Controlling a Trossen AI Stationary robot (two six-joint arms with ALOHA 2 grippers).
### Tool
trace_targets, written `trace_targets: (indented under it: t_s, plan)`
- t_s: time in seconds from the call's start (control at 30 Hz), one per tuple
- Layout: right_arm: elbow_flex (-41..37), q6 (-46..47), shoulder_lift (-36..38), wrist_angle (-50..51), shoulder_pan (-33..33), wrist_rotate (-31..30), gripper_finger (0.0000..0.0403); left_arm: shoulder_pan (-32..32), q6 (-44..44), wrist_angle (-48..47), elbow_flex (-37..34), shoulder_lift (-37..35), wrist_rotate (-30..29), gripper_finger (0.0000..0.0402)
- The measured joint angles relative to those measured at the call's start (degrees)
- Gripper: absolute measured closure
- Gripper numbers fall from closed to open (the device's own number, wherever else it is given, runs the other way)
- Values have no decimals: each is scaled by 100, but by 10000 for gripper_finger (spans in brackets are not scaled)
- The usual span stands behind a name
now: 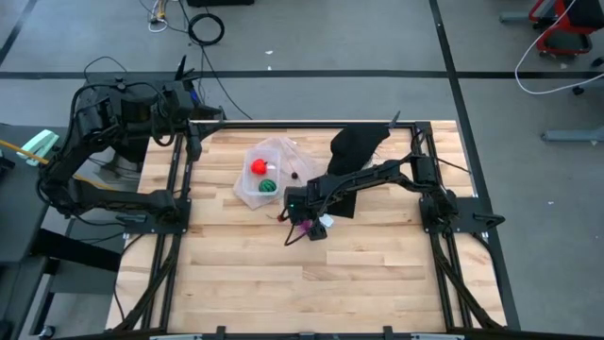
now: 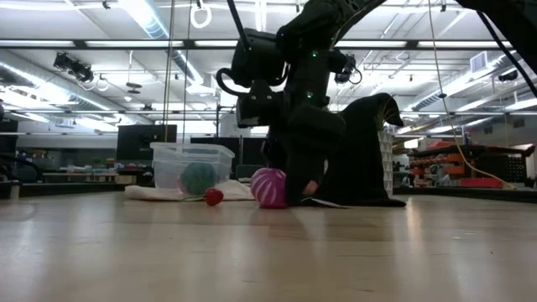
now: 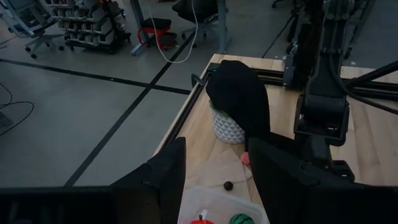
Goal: Pick and placing Produce into tupperware
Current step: Put the purple onion into the transparent bin
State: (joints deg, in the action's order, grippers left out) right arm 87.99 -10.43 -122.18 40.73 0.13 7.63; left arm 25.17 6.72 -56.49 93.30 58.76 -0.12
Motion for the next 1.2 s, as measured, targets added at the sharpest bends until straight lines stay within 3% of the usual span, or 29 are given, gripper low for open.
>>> trace_targets:
  t_s: [0.5, 1.2]
  plan:
    - [42, 43, -8, -177, 7, -10, 33, 0, -2, 0, 0, 0, 0, 219]
    - [47, 39, -8, -181, 5, -10, 139, 0, 0, 0, 0, 0, 2, 220]
